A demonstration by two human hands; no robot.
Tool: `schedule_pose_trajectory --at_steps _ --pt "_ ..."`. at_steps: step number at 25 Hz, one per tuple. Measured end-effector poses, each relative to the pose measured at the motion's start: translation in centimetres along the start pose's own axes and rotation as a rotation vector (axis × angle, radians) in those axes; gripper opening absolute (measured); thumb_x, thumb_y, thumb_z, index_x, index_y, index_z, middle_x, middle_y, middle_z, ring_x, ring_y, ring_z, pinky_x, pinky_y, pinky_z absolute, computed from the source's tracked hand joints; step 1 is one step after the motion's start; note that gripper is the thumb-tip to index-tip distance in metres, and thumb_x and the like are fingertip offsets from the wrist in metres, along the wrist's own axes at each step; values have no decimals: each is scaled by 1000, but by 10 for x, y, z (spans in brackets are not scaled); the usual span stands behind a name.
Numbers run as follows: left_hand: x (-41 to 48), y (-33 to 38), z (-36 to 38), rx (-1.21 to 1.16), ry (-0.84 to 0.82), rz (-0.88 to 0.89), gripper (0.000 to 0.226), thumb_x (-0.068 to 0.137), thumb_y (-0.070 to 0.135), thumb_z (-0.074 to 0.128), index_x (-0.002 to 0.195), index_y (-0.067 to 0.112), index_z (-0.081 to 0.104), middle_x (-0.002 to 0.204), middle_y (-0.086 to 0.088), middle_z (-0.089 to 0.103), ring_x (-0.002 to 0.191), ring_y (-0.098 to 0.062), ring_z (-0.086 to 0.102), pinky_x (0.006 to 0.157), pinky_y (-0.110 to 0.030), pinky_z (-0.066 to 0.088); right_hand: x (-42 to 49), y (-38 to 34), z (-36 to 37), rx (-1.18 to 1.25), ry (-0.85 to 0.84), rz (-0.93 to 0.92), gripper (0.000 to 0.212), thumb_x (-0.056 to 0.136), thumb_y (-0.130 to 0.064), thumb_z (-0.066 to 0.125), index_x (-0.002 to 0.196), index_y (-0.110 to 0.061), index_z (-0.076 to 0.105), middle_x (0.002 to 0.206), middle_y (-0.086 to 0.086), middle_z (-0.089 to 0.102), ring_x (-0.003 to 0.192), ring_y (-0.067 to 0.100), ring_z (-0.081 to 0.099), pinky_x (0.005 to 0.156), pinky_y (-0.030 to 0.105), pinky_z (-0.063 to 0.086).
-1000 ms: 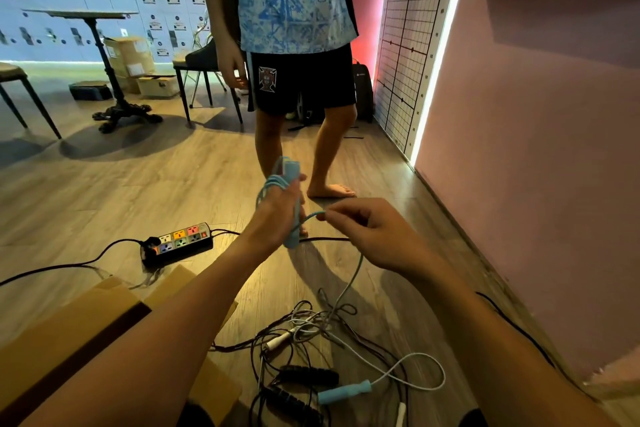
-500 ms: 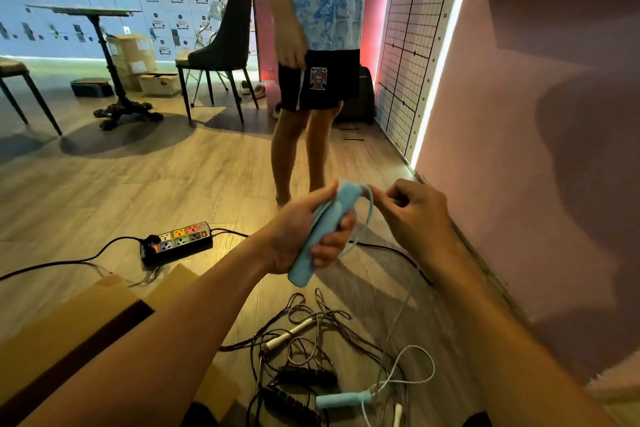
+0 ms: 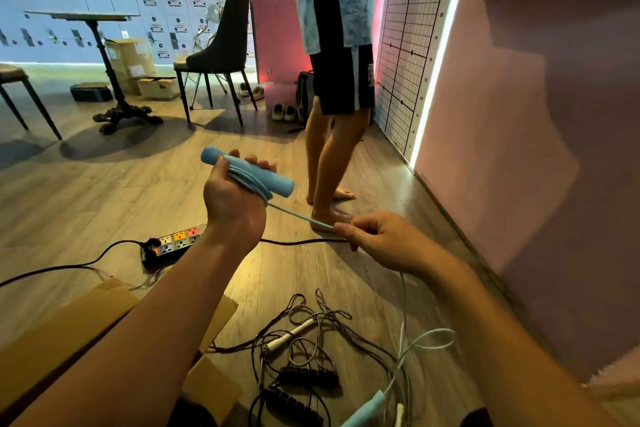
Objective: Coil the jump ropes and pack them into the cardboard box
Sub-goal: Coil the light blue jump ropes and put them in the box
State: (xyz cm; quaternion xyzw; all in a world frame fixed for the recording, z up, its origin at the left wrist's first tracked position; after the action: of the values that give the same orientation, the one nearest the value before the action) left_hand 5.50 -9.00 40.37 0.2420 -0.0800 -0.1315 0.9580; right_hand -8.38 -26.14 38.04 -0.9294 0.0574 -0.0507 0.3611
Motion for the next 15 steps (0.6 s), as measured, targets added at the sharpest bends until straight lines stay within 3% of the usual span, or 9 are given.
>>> schedule_pose_trajectory --at_steps 2,4,6,9,11,13,15 --pt "5 8 -14 176 131 95 19 106 32 38 99 17 49 80 -2 52 69 -16 61 80 -35 54 -1 -9 -3 20 15 -57 40 92 -54 58 78 -19 69 67 -7 57 57 0 49 59 24 40" --pt "8 14 -19 380 160 155 18 106 31 40 97 18 50 76 0 53 65 -13 59 75 -33 54 -2 -19 -8 39 88 -149 36 90 -50 63 76 -17 69 67 -7 56 58 1 49 57 16 37" --pt "9 6 -16 606 102 150 18 106 28 42 93 18 50 72 1 50 60 -11 53 65 -30 51 -4 -28 -13 40 161 -228 30 92 -44 65 79 -17 71 71 -8 58 63 -1 51 57 12 38" --pt "3 -22 -5 1023 -113 67 21 105 27 42 92 16 53 72 -2 50 63 -14 49 60 -30 46 -9 -39 -20 -2 240 -296 25 92 -40 63 94 -18 75 82 -7 66 73 -1 59 63 13 42" --pt "-7 -51 -2 1169 -323 -117 24 104 30 42 96 13 56 74 -3 52 63 -16 50 58 -30 45 -14 -45 -29 -3 317 -360 26 92 -35 63 101 -14 75 84 -11 68 75 0 64 63 13 48" --pt "-25 -80 -7 1283 -531 -422 33 103 39 40 100 9 55 73 -3 55 60 -14 53 56 -29 47 -19 -50 -37 -52 393 -421 25 90 -34 64 102 -15 74 83 -19 65 76 -4 64 64 11 49" --pt "-49 -99 -10 1284 -670 -718 41 104 42 30 96 10 54 67 0 56 51 -11 51 51 -26 44 -22 -51 -40 -133 445 -441 26 90 -38 62 102 -18 74 85 -15 67 78 0 64 65 18 53"
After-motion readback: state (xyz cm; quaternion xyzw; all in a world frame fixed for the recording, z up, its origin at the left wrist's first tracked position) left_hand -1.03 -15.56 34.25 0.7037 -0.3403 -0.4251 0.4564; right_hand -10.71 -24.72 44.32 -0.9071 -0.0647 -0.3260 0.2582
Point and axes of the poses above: each hand's wrist, its own x-axis towards the middle knuckle, its own z-axis out of the palm, y = z × x, the point moved 9 cm from there along x, towards the middle knuckle
